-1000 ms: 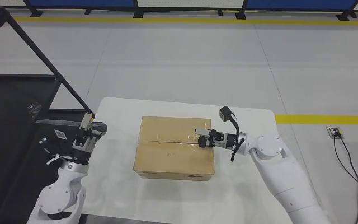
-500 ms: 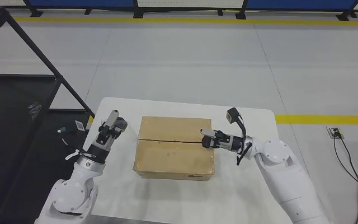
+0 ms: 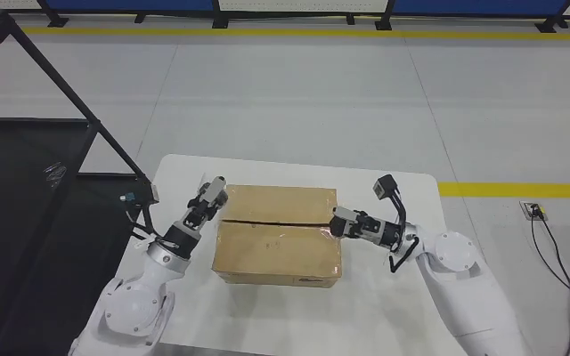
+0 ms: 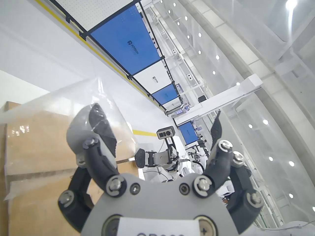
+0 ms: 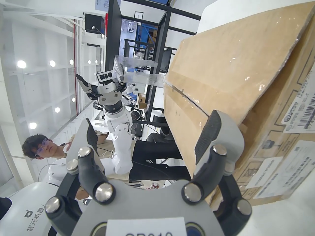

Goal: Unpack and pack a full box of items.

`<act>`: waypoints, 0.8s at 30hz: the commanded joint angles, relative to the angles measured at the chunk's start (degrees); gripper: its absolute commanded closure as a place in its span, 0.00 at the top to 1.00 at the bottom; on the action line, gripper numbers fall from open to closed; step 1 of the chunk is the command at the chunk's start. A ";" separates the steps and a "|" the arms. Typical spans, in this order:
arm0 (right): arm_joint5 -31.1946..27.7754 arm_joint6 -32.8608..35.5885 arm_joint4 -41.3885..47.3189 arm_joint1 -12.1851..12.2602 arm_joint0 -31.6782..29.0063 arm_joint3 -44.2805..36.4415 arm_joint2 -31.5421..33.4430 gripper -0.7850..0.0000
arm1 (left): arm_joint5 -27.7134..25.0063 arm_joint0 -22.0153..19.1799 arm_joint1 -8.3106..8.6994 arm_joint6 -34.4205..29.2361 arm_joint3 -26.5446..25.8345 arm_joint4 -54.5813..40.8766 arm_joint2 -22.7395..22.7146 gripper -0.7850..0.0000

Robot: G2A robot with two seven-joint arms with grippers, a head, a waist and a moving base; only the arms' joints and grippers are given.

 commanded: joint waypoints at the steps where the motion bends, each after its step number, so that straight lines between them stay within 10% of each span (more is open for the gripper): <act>1: -0.31 -0.03 0.47 0.25 -0.91 -0.66 0.92 1.00 | 0.89 -0.83 -0.08 -0.50 -0.05 1.28 0.79 1.00; 24: -2.35 0.91 3.94 2.84 -9.35 -4.57 9.44 1.00 | 4.54 -9.49 -2.47 -3.28 5.09 8.24 14.65 1.00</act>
